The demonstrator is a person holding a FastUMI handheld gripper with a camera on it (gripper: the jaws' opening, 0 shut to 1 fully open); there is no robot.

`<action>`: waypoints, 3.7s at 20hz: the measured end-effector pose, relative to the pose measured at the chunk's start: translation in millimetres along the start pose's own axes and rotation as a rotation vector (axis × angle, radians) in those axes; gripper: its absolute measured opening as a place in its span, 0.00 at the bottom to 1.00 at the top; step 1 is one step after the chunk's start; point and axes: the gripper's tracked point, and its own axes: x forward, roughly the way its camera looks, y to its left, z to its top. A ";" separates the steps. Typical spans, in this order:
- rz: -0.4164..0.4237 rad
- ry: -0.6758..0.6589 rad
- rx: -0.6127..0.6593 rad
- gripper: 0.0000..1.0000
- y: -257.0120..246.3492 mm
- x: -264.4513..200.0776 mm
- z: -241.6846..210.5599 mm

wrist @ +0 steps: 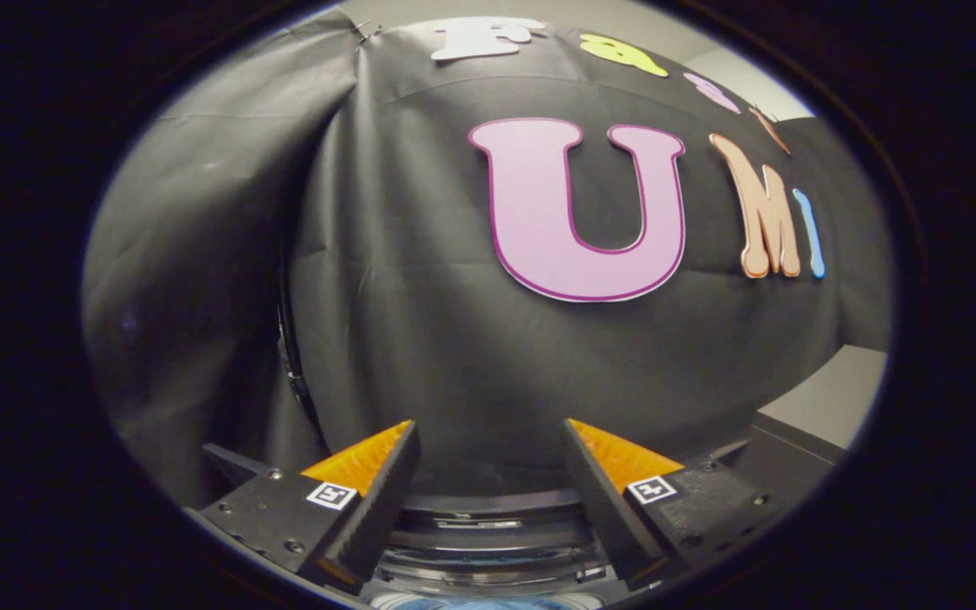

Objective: Put the clothes into the washing machine and then close the washing machine lid.

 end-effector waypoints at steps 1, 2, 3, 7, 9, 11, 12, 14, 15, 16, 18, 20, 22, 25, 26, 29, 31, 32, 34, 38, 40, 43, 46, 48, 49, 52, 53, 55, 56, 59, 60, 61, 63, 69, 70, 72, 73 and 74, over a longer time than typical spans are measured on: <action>0.004 -0.002 -0.001 1.00 0.9 -2.8 0.4; 0.006 -0.012 -0.004 1.00 1.0 -5.6 1.1; 0.007 -0.007 -0.001 1.00 0.1 -8.2 1.5; 0.012 0.020 -0.004 1.00 0.2 -15.8 -3.8; 0.013 0.023 -0.005 1.00 0.3 -22.7 -3.4; 0.017 0.026 -0.008 1.00 0.4 -29.0 -4.2; 0.016 0.029 -0.007 1.00 0.6 -31.2 -6.0; 0.015 0.026 -0.009 1.00 0.1 -36.7 -6.0; 0.015 0.025 -0.008 1.00 -0.2 -39.4 -5.9; 0.015 0.025 -0.011 1.00 1.1 -40.7 -7.4; 0.014 0.019 -0.009 1.00 0.6 -46.6 -8.2; 0.016 0.012 -0.008 1.00 -0.3 -49.8 -8.0; 0.016 0.012 -0.010 1.00 0.1 -53.9 -9.3; 0.012 0.009 -0.012 1.00 -1.0 -58.7 -10.4; 0.012 0.007 -0.010 1.00 -0.9 -60.1 -9.7; 0.017 -0.002 -0.009 1.00 0.3 -63.7 -11.2; 0.028 -0.010 -0.012 1.00 0.7 -67.4 -11.0; 0.031 -0.015 -0.007 1.00 1.1 -69.4 -11.1; 0.032 -0.025 -0.011 1.00 0.5 -71.2 -12.1; 0.027 -0.017 -0.007 1.00 -0.8 -75.1 -13.3; 0.024 -0.015 -0.006 1.00 -0.7 -75.3 -15.0; 0.030 -0.008 -0.012 1.00 -0.3 -80.5 -18.0; 0.040 -0.009 -0.012 1.00 -2.1 -80.2 -17.1; 0.047 -0.016 -0.010 1.00 -0.6 -84.8 -18.8; 0.052 -0.015 -0.009 1.00 -0.5 -85.3 -19.9; 0.060 -0.010 -0.008 1.00 -1.8 -86.5 -20.4; 0.060 -0.007 -0.010 1.00 -1.3 -87.8 -21.6; 0.060 -0.008 -0.010 1.00 -0.5 -92.3 -22.8; 0.063 -0.012 -0.011 1.00 -0.2 -93.7 -23.3; 0.069 -0.002 -0.009 1.00 -1.0 -97.0 -26.1; 0.067 -0.003 -0.007 1.00 -1.3 -100.7 -26.7; 0.067 0.002 -0.006 1.00 -1.2 -106.6 -31.0; 0.086 0.009 -0.014 1.00 -0.3 -117.1 -39.1; 0.094 0.082 0.030 0.99 -9.0 -155.3 -76.8; 0.094 0.087 0.039 0.99 -11.4 -159.9 -78.5; 0.089 0.097 0.047 0.99 -15.3 -169.1 -79.2; 0.088 0.098 0.048 0.99 -17.3 -175.2 -78.0; 0.085 0.098 0.051 0.99 -20.1 -179.9 -76.5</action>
